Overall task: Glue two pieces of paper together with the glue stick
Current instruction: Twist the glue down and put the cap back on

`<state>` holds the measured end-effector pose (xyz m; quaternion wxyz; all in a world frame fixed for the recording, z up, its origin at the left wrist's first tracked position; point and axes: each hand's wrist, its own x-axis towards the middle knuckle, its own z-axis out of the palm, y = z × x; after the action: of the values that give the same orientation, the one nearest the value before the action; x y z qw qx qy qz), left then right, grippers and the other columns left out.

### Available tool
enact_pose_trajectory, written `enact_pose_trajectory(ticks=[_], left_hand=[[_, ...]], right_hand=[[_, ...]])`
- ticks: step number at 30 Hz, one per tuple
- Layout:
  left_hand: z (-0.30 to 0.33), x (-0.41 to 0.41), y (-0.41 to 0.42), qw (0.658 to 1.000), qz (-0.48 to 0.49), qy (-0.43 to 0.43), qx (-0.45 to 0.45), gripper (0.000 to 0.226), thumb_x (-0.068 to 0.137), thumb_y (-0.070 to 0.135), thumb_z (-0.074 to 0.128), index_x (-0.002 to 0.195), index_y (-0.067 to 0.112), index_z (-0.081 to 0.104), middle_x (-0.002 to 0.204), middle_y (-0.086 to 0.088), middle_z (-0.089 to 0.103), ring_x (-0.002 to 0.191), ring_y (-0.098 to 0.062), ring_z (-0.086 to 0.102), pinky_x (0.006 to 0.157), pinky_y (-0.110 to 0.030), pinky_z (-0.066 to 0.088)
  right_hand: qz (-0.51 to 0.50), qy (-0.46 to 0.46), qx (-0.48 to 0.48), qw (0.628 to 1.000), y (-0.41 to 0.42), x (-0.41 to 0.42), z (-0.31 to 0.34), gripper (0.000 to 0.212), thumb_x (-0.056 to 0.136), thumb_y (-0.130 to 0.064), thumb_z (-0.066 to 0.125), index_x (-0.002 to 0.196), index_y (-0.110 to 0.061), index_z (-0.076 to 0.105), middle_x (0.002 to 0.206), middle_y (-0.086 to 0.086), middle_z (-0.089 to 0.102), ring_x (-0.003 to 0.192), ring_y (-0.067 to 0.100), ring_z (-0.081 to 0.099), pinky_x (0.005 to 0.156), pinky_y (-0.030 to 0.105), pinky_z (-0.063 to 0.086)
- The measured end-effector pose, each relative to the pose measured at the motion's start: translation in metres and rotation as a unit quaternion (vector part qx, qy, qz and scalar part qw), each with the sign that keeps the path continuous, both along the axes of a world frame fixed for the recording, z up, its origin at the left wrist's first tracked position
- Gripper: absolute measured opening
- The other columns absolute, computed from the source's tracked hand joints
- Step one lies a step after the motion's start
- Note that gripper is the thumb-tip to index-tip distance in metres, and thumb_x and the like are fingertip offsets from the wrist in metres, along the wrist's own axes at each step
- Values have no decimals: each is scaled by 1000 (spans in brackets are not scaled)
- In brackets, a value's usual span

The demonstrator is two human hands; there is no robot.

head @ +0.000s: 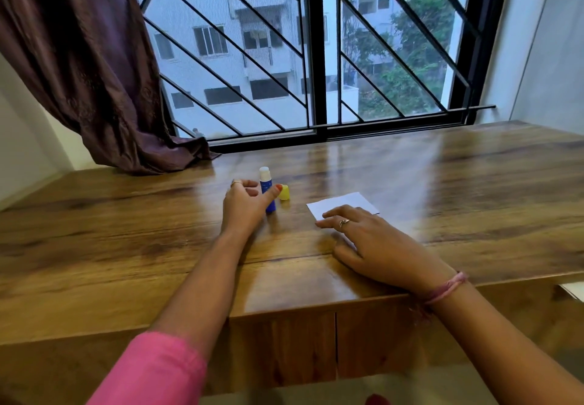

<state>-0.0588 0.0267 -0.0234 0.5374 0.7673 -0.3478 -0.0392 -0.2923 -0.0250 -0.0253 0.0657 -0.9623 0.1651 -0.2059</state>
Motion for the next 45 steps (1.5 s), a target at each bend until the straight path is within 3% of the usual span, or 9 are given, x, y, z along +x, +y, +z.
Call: enact_pose_trajectory(ticks=[8, 12, 15, 20, 22, 27, 36, 41, 45], left_hand=[[2, -5, 3, 999, -24, -39, -24, 43, 78, 36, 76, 107, 10, 58, 90, 6, 60, 77, -2, 55, 63, -11, 42], [12, -17, 10, 984, -138, 70, -90, 36, 82, 25, 72, 112, 7, 63, 101, -5, 70, 92, -14, 64, 75, -23, 49], [20, -31, 18, 940, -282, 146, -123, 29, 83, 20, 69, 111, 14, 66, 109, -5, 70, 100, -14, 66, 76, -20, 51], [25, -41, 22, 863, -428, 236, -128, 35, 81, 15, 60, 115, 10, 62, 106, -2, 71, 100, -14, 66, 83, -23, 53], [26, -42, 23, 845, -455, 252, -125, 36, 82, 12, 58, 117, 8, 60, 106, -4, 72, 101, -17, 66, 86, -26, 53], [25, -42, 27, 791, -531, 284, -105, 35, 87, 4, 52, 122, 5, 55, 113, -10, 69, 107, -21, 65, 84, -26, 52], [24, -45, 29, 789, -541, 282, -76, 34, 87, 11, 53, 120, 5, 58, 114, -11, 69, 109, -23, 64, 86, -28, 53], [22, -45, 29, 812, -523, 246, -80, 28, 87, 10, 55, 114, 8, 64, 110, -11, 70, 108, -24, 64, 85, -28, 53], [20, -45, 27, 818, -529, 216, -65, 28, 88, 12, 58, 115, 9, 63, 112, -12, 69, 109, -25, 64, 86, -28, 52]], right_hand=[[3, -4, 10, 1000, 1, -1, 0, 41, 95, -26, 41, 135, -23, 49, 136, -2, 48, 122, 14, 45, 99, 30, 35], [-5, -42, 32, 999, 1, -2, -1, 40, 92, -21, 47, 131, -21, 52, 132, -4, 52, 113, 12, 51, 97, 30, 40], [-24, -125, 97, 987, 0, -1, -1, 35, 91, -22, 54, 126, -19, 57, 123, -6, 59, 99, 4, 56, 83, 13, 40], [23, -212, 378, 901, 4, -4, 10, 28, 84, -44, 60, 107, -28, 66, 98, -2, 71, 81, 13, 70, 63, 28, 54], [74, -202, 472, 855, 8, -4, 12, 34, 81, -43, 58, 107, -21, 65, 101, 4, 71, 79, 16, 71, 52, 22, 51], [108, -191, 560, 799, 17, -3, 7, 37, 82, -40, 57, 106, -13, 64, 98, 4, 73, 66, 14, 69, 43, 16, 44], [78, -172, 567, 801, 16, 2, 8, 43, 77, -36, 65, 105, -4, 67, 87, 3, 73, 54, 7, 60, 37, 12, 34], [-11, -188, 515, 836, 19, 11, 4, 21, 78, -31, 74, 87, -15, 62, 60, -3, 66, 43, 5, 56, 36, 16, 36], [-78, -180, 439, 877, 20, 16, -2, 34, 71, -39, 79, 87, -18, 56, 49, -9, 61, 50, 17, 60, 43, 29, 46]])
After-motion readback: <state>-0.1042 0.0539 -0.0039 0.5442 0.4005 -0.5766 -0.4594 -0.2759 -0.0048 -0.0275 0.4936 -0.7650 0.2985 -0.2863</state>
